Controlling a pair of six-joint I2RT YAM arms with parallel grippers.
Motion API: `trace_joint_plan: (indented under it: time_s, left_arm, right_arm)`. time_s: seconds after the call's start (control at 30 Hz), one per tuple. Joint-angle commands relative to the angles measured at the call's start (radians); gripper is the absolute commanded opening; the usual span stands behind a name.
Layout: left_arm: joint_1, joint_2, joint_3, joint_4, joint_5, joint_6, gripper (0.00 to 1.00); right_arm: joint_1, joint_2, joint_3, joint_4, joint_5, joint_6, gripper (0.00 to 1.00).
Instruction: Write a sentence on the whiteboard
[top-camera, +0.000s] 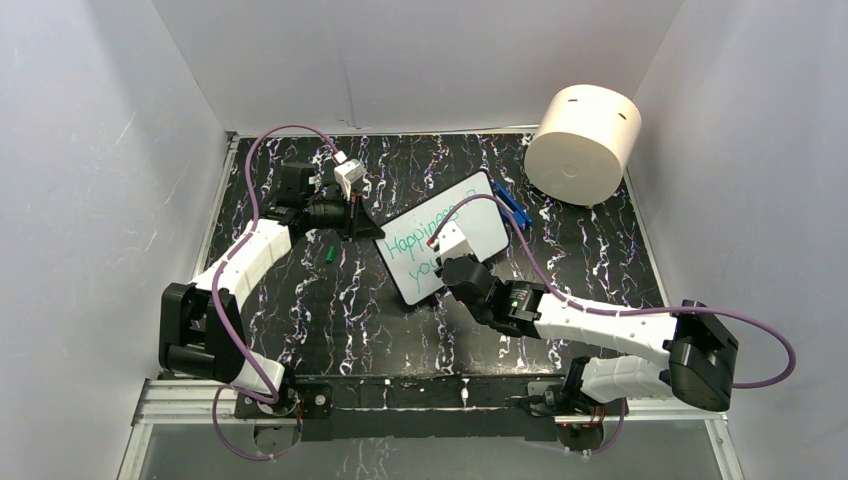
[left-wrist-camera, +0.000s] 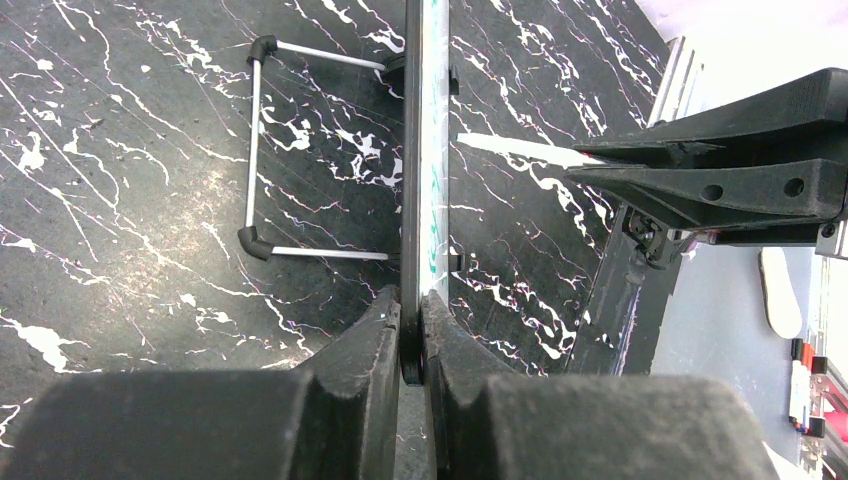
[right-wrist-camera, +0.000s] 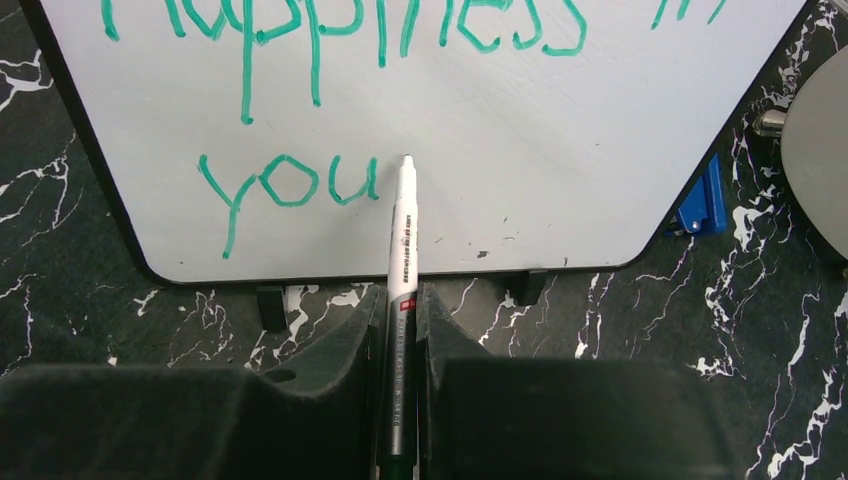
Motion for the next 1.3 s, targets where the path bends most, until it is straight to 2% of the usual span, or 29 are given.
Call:
trace_joint_plan:
  time_s: [0.0, 0.63, 1.27]
  left_arm:
    - [-0.006, 0.046, -0.017, -0.063, -0.140, 0.060, 0.00]
    - [-0.005, 0.050, -0.016, -0.066, -0.136, 0.060, 0.00]
    - [-0.006, 0.056, -0.013, -0.065, -0.138, 0.060, 0.00]
  right_arm:
    - [-0.003, -0.014, -0.002, 0.068, -0.001, -0.018, 0.00]
    - [-0.027, 0.021, -0.003, 0.098, -0.043, -0.020, 0.00]
    - [-0.034, 0.040, -0.019, 0.027, -0.065, 0.029, 0.00]
